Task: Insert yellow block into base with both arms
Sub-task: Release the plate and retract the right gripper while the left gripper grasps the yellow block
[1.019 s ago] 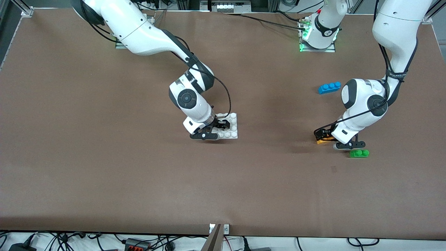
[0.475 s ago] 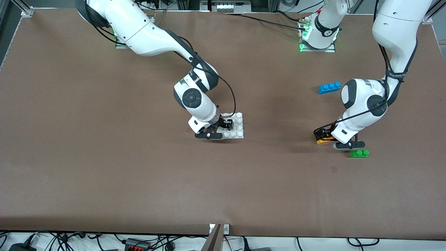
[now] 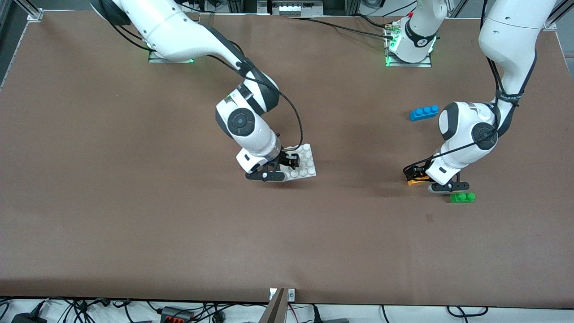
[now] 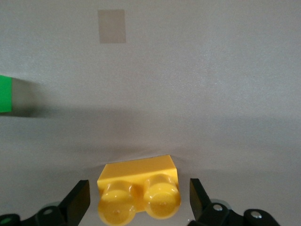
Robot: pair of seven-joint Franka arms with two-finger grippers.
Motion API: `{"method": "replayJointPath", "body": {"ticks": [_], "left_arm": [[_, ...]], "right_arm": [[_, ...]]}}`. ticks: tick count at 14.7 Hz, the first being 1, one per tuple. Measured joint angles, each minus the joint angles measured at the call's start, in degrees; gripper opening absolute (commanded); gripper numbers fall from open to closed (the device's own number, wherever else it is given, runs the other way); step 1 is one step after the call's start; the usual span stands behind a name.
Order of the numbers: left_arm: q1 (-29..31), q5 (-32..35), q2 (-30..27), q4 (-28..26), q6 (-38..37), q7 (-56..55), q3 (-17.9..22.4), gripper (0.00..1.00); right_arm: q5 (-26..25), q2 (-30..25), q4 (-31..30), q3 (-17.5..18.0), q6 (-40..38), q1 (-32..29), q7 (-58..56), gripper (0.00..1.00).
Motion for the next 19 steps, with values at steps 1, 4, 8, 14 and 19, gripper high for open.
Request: {"method": "replayJointPath", "body": {"ticks": [1,4,8,14,19], "left_arm": [[0.0,0.0,0.05,0.0,0.04,0.0,-0.01,0.86],[-0.01,0.01,0.16,0.01,0.11,0.01,-0.02,0.8],[-0.01,0.02,0.21,0.03,0.13,0.05,-0.03,0.74],[-0.02,0.02,0.21,0.07,0.16,0.1,-0.05,0.69],[-0.04,0.03,0.21,0.14,0.17,0.1,-0.08,0.68]], "right_arm": [[-0.07,-1.94,0.05,-0.08,-3.08,-1.39,-1.45,0.83],[-0.23,-7.52,0.07,-0.52,-11.97,-7.8,-10.54,0.89],[-0.76,-13.75,0.03,-0.83,-25.3,-18.7,-22.38,0.89],[-1.6,-22.07,-0.24,-0.89,-35.84,-31.16,-37.17,1.0],[-1.72,-28.75,-0.49,-0.91,-44.88,-39.07,-44.67,1.0]]}}
